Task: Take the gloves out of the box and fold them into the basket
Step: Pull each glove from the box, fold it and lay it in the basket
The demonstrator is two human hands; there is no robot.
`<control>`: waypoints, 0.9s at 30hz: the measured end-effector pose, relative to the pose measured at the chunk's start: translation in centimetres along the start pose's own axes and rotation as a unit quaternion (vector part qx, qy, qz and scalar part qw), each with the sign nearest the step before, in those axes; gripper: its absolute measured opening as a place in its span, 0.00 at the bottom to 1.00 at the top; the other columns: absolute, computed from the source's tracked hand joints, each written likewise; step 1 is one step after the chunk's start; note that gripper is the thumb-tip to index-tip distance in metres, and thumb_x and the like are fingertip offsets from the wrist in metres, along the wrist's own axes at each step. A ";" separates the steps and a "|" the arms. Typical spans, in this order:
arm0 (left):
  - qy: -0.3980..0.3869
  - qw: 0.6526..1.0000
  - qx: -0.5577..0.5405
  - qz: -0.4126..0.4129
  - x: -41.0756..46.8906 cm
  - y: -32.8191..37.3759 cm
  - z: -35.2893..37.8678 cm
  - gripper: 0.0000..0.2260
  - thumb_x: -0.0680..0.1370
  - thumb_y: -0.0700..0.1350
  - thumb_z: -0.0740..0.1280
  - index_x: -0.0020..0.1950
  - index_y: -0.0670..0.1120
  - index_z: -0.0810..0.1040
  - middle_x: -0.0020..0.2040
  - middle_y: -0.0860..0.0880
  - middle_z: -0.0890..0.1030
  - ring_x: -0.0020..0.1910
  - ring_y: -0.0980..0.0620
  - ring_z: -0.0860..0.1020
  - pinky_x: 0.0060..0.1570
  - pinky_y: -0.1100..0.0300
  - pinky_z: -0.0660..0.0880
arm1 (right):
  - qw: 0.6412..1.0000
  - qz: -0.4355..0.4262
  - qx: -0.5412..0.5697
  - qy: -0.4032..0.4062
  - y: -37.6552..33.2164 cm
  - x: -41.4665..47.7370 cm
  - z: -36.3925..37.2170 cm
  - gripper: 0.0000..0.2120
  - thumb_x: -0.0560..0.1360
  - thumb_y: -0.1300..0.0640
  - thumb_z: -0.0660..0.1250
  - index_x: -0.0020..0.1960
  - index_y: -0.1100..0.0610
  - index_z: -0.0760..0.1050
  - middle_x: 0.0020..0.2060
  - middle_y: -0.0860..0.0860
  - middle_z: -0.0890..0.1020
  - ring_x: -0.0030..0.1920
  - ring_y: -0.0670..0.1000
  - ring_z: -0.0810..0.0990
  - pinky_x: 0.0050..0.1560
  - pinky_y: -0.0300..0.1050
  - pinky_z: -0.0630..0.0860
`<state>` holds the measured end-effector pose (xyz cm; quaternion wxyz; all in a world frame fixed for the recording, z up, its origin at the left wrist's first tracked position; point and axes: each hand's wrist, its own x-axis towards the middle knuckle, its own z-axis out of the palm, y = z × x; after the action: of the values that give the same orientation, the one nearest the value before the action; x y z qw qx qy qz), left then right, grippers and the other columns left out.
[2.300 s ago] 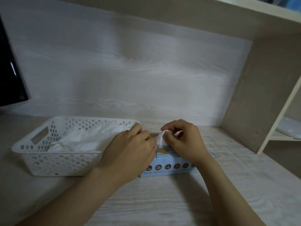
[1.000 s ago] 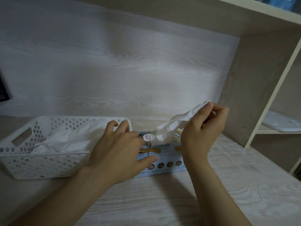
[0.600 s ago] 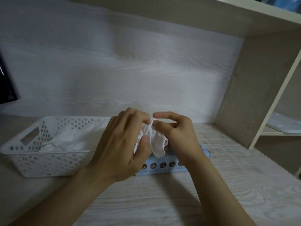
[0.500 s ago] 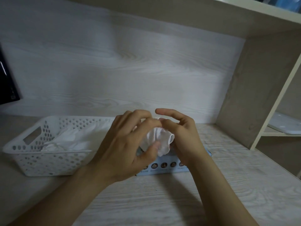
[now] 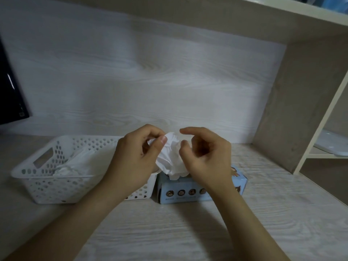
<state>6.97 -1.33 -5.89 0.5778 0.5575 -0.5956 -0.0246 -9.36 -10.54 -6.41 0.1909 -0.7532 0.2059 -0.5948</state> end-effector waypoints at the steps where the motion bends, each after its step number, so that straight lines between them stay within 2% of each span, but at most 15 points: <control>1: -0.019 1.000 -0.014 -0.010 0.1 0.0 -0.1 0.04 0.83 0.47 0.68 0.53 0.52 0.82 0.46 0.54 0.86 0.45 0.52 0.85 0.48 0.47 0.82 | 0.999 -0.028 -0.020 -0.002 0.2 -0.1 0.2 0.17 0.73 0.63 0.74 0.60 0.51 0.85 0.40 0.48 0.81 0.40 0.49 0.80 0.42 0.38 0.74; 3: -0.064 0.997 -0.045 -0.018 0.3 0.2 -0.3 0.05 0.84 0.45 0.66 0.54 0.51 0.82 0.47 0.52 0.86 0.47 0.50 0.85 0.50 0.45 0.82 | 0.997 -0.033 -0.013 -0.067 0.3 0.1 0.2 0.30 0.74 0.65 0.72 0.74 0.48 0.76 0.59 0.46 0.82 0.58 0.49 0.81 0.54 0.39 0.76; 4: -0.085 0.994 -0.060 -0.018 0.4 0.4 -0.5 0.06 0.85 0.44 0.65 0.55 0.51 0.82 0.48 0.52 0.85 0.48 0.50 0.84 0.51 0.48 0.82 | 0.994 -0.020 0.005 -0.112 0.2 0.2 0.1 0.35 0.74 0.67 0.70 0.78 0.47 0.71 0.65 0.44 0.81 0.63 0.50 0.80 0.59 0.40 0.76; 5: -0.099 0.992 -0.073 -0.017 0.4 0.5 -0.6 0.07 0.85 0.43 0.65 0.55 0.51 0.82 0.48 0.52 0.85 0.48 0.51 0.84 0.51 0.53 0.82 | 0.989 -0.008 0.028 -0.147 0.2 0.2 0.2 0.38 0.74 0.70 0.69 0.80 0.47 0.68 0.65 0.44 0.82 0.63 0.50 0.81 0.59 0.43 0.77; 8: -0.082 0.992 -0.092 -0.031 0.7 0.5 -1.0 0.07 0.85 0.43 0.65 0.55 0.51 0.83 0.48 0.51 0.85 0.49 0.52 0.83 0.50 0.58 0.80 | 0.981 0.037 0.078 -0.172 0.3 0.2 0.3 0.32 0.74 0.70 0.72 0.74 0.49 0.75 0.45 0.48 0.87 0.45 0.51 0.85 0.47 0.48 0.80; 10: -0.042 0.992 -0.102 -0.063 0.9 0.1 -1.2 0.07 0.85 0.44 0.66 0.54 0.51 0.84 0.48 0.51 0.86 0.48 0.51 0.84 0.49 0.56 0.81 | 0.983 0.061 0.056 -0.164 0.4 0.2 0.3 0.21 0.73 0.65 0.77 0.61 0.47 0.84 0.39 0.49 0.86 0.39 0.52 0.84 0.42 0.54 0.81; 12: -0.009 0.990 -0.105 -0.089 1.1 -0.2 -1.4 0.05 0.83 0.44 0.69 0.53 0.52 0.85 0.48 0.51 0.87 0.47 0.51 0.85 0.48 0.57 0.82 | 0.987 0.052 0.018 -0.149 0.5 0.1 0.2 0.11 0.70 0.63 0.79 0.45 0.49 0.85 0.37 0.47 0.85 0.39 0.52 0.84 0.39 0.57 0.81; 14: 0.004 0.989 -0.108 -0.104 1.2 -0.3 -1.6 0.04 0.81 0.43 0.71 0.53 0.51 0.86 0.48 0.52 0.87 0.47 0.54 0.86 0.48 0.59 0.83 | 0.991 0.024 0.013 -0.128 0.4 0.0 0.3 0.09 0.67 0.62 0.81 0.38 0.53 0.82 0.39 0.47 0.83 0.47 0.50 0.84 0.46 0.54 0.81; 16: -0.002 0.987 -0.114 -0.112 1.1 -0.2 -1.5 0.04 0.80 0.42 0.73 0.53 0.50 0.86 0.48 0.53 0.88 0.48 0.55 0.86 0.50 0.58 0.84 | 0.989 0.028 0.070 -0.129 0.0 0.1 0.1 0.08 0.68 0.60 0.80 0.39 0.57 0.81 0.43 0.50 0.83 0.53 0.52 0.85 0.50 0.52 0.82; 18: -0.006 0.989 -0.105 -0.107 1.0 -0.1 -1.4 0.03 0.80 0.43 0.74 0.52 0.51 0.86 0.46 0.52 0.88 0.47 0.53 0.87 0.52 0.54 0.84 | 0.970 0.084 0.170 -0.154 -0.6 0.3 -0.3 0.06 0.73 0.58 0.76 0.42 0.58 0.80 0.41 0.52 0.84 0.46 0.54 0.86 0.41 0.56 0.83; 19: -0.001 0.990 -0.101 -0.100 1.0 0.0 -1.3 0.03 0.79 0.44 0.74 0.52 0.51 0.86 0.45 0.51 0.88 0.46 0.52 0.87 0.52 0.51 0.84 | 0.956 0.117 0.219 -0.157 -0.9 0.4 -0.5 0.06 0.75 0.58 0.73 0.43 0.58 0.79 0.38 0.52 0.83 0.42 0.53 0.84 0.37 0.53 0.81; 21: 0.029 0.992 -0.095 -0.082 1.0 -0.1 -1.4 0.02 0.78 0.45 0.75 0.50 0.51 0.86 0.43 0.49 0.87 0.43 0.49 0.87 0.52 0.47 0.84 | 0.934 0.160 0.282 -0.154 -1.1 0.5 -0.7 0.07 0.79 0.58 0.68 0.42 0.58 0.76 0.34 0.51 0.79 0.36 0.49 0.79 0.35 0.44 0.75; 22: 0.046 0.992 -0.091 -0.075 1.0 -0.1 -1.5 0.03 0.78 0.45 0.76 0.50 0.52 0.86 0.42 0.47 0.87 0.43 0.46 0.86 0.52 0.44 0.84 | 0.924 0.179 0.299 -0.157 -1.1 0.5 -0.8 0.07 0.80 0.59 0.68 0.44 0.58 0.75 0.33 0.53 0.77 0.34 0.49 0.77 0.35 0.43 0.74; 24: 0.066 0.991 -0.091 -0.076 1.1 -0.3 -1.9 0.03 0.77 0.46 0.76 0.50 0.53 0.87 0.43 0.46 0.87 0.44 0.45 0.86 0.51 0.42 0.84 | 0.902 0.219 0.330 -0.171 -1.2 0.5 -0.7 0.04 0.82 0.63 0.69 0.49 0.60 0.75 0.31 0.56 0.77 0.31 0.53 0.79 0.33 0.43 0.75; 27: 0.056 0.989 -0.097 -0.098 1.5 -0.7 -2.5 0.05 0.78 0.44 0.76 0.52 0.52 0.87 0.46 0.50 0.88 0.46 0.50 0.87 0.54 0.44 0.84 | 0.859 0.251 0.389 -0.218 -1.8 0.2 -0.3 0.04 0.81 0.64 0.70 0.53 0.61 0.75 0.33 0.58 0.81 0.29 0.57 0.82 0.31 0.46 0.79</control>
<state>9.60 -1.08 -4.55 0.6562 0.5553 -0.4994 -0.1072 -9.49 -9.16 -5.19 0.6511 -0.6510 0.0930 -0.3791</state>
